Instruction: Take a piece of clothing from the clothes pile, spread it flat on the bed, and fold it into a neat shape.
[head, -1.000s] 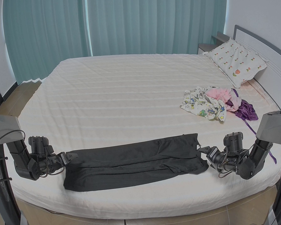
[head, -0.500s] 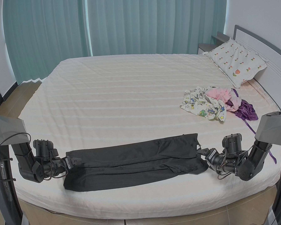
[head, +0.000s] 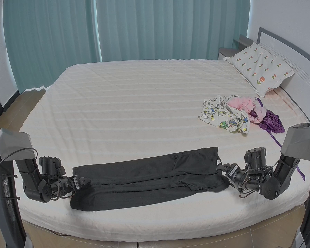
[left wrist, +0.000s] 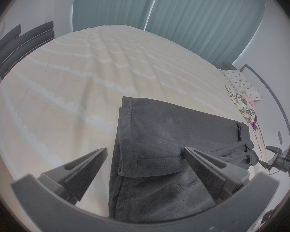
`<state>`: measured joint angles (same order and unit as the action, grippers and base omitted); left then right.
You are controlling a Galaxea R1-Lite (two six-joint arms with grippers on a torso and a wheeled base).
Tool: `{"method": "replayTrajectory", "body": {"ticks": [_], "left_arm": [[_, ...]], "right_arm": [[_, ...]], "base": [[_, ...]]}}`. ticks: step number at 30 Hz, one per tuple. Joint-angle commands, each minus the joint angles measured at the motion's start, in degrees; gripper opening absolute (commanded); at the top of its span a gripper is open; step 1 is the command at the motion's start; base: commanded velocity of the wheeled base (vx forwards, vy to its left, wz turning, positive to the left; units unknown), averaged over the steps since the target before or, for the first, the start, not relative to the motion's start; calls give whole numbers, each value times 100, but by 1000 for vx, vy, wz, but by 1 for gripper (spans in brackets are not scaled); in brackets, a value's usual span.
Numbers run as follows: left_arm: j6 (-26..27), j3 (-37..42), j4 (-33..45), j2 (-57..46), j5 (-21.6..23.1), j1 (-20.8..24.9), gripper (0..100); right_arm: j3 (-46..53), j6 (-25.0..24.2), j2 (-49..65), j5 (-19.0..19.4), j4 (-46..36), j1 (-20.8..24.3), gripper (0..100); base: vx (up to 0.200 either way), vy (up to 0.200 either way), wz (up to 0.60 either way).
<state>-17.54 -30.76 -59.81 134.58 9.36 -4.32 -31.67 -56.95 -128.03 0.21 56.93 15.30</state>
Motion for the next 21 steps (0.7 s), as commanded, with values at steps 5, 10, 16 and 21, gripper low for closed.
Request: {"method": "replayTrajectory", "body": {"ticks": [5, 10, 16, 21], "left_arm": [[-30, 17, -5, 86, 48, 106, 100], [-48, 43, -5, 112, 31, 352, 100], [-39, 8, -5, 165, 4, 361, 0], [-48, 52, -5, 138, -13, 317, 0]], "right_arm": [[-6, -9, -21, 6, 2, 43, 100], [-6, 0, -73, 6, 2, 70, 100], [3, -17, -73, -3, 2, 114, 100], [12, -26, -56, -3, 2, 114, 100]], "base": [[0, 0, 0], [0, 0, 0], [0, 0, 0], [0, 0, 0]]}}
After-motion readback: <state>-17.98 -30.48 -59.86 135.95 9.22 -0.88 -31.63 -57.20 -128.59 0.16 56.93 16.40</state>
